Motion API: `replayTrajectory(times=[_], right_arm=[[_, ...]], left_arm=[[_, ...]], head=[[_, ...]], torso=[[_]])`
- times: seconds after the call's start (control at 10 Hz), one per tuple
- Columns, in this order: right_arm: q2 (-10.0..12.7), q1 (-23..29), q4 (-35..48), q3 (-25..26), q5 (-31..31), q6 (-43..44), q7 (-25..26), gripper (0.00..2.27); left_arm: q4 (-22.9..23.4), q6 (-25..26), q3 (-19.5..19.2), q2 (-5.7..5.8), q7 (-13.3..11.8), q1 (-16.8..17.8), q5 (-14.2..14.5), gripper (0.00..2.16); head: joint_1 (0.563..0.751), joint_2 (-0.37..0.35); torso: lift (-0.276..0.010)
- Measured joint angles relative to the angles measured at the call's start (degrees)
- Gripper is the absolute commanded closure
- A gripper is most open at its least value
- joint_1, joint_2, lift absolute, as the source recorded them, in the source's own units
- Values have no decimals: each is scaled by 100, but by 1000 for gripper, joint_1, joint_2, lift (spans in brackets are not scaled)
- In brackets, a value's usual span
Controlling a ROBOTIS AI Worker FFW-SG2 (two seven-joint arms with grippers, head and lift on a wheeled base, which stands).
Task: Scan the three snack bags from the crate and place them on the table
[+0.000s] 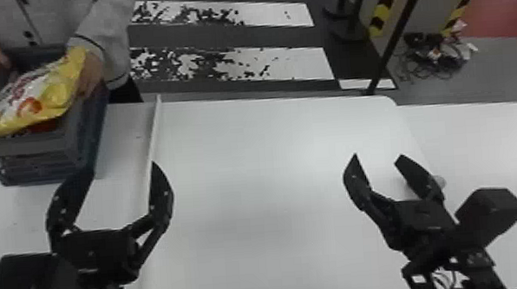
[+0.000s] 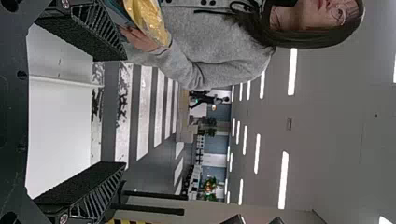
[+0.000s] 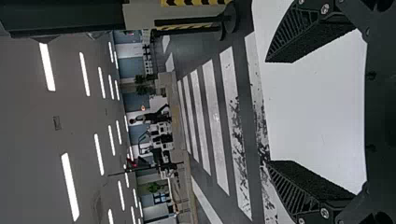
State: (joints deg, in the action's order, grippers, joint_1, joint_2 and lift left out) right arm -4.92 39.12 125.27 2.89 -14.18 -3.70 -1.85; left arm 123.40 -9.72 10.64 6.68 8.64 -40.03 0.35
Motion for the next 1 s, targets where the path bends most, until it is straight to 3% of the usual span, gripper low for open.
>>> replayTrajectory(times=[1.0], right_arm=[[9, -31, -49, -18, -5, 5, 0, 124]], left_arm=[[-20, 62, -126, 0, -125, 57, 43, 80]], head=[[695, -103]], torso=[[-62]])
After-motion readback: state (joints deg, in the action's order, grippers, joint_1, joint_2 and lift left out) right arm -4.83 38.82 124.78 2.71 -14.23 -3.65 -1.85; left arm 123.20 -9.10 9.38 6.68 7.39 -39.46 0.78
